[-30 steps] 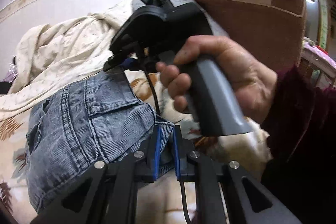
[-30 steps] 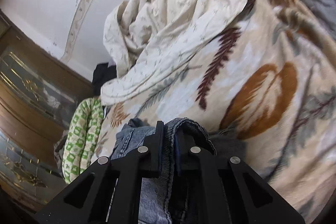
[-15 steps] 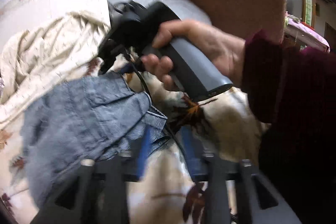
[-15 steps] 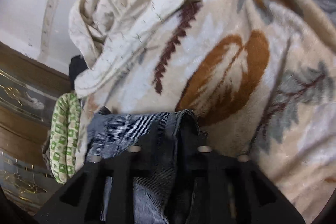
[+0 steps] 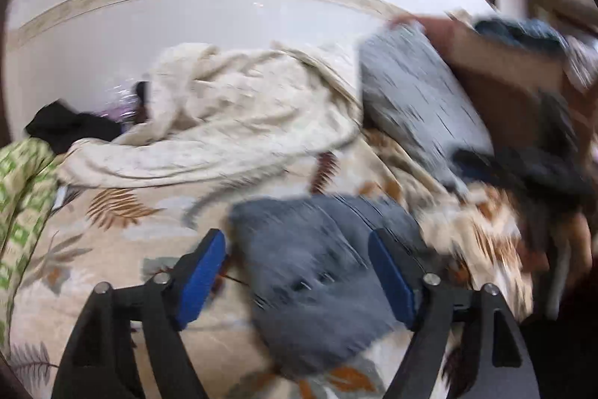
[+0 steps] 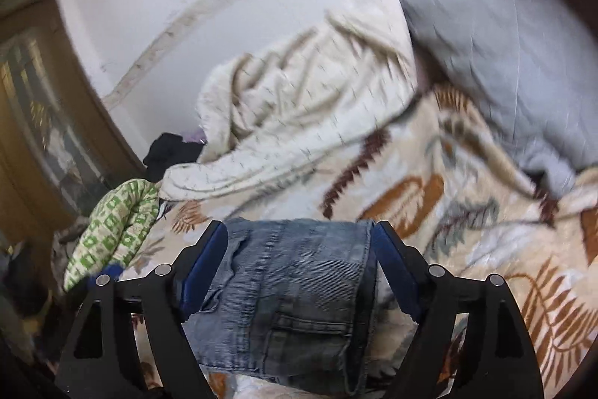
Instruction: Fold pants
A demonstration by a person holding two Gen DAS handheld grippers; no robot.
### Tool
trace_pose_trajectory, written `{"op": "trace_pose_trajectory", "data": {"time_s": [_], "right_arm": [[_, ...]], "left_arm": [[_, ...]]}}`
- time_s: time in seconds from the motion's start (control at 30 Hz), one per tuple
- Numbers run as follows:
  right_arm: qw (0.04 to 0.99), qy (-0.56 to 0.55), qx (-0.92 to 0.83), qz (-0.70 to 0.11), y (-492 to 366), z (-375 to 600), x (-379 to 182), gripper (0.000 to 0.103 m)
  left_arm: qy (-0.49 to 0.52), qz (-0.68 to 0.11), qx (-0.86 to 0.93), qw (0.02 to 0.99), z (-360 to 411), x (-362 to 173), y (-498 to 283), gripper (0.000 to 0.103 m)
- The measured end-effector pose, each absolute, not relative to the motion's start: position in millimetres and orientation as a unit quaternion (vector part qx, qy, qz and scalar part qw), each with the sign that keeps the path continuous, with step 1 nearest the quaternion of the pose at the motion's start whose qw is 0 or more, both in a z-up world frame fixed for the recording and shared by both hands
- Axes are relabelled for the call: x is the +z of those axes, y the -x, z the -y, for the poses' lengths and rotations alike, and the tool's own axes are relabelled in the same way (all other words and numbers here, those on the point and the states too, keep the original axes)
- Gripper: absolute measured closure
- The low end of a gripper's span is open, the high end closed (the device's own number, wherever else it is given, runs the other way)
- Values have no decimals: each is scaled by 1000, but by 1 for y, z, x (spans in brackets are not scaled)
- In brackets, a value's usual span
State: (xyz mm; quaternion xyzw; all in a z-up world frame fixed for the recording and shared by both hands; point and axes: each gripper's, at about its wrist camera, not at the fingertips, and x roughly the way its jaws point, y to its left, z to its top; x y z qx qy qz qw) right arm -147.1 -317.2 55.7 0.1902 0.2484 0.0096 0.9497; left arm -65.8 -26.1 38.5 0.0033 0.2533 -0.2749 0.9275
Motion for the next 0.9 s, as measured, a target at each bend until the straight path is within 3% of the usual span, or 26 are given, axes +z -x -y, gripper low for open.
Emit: {"op": "trace_pose_trajectory", "data": {"time_s": [0.1, 0.47, 0.57, 0.7, 0.8, 0.9], "right_arm": [[953, -197, 3, -228, 156, 307, 55, 19], [955, -141, -33, -259, 140, 275, 22, 19], [960, -141, -46, -239, 141, 276, 23, 19], [972, -131, -32, -195, 153, 267, 34, 18], [977, -135, -26, -165, 164, 264, 38, 11], [970, -159, -26, -184, 163, 268, 35, 9]], "left_arm": [[27, -257, -267, 928, 22, 35, 51, 13], [-41, -301, -210, 929, 48, -18, 39, 13], [-40, -301, -196, 932, 41, -16, 37, 11], [-31, -287, -185, 939, 30, -9, 40, 1], [-43, -280, -173, 943, 29, -5, 43, 0], [-62, -269, -160, 948, 34, -2, 48, 0]]}}
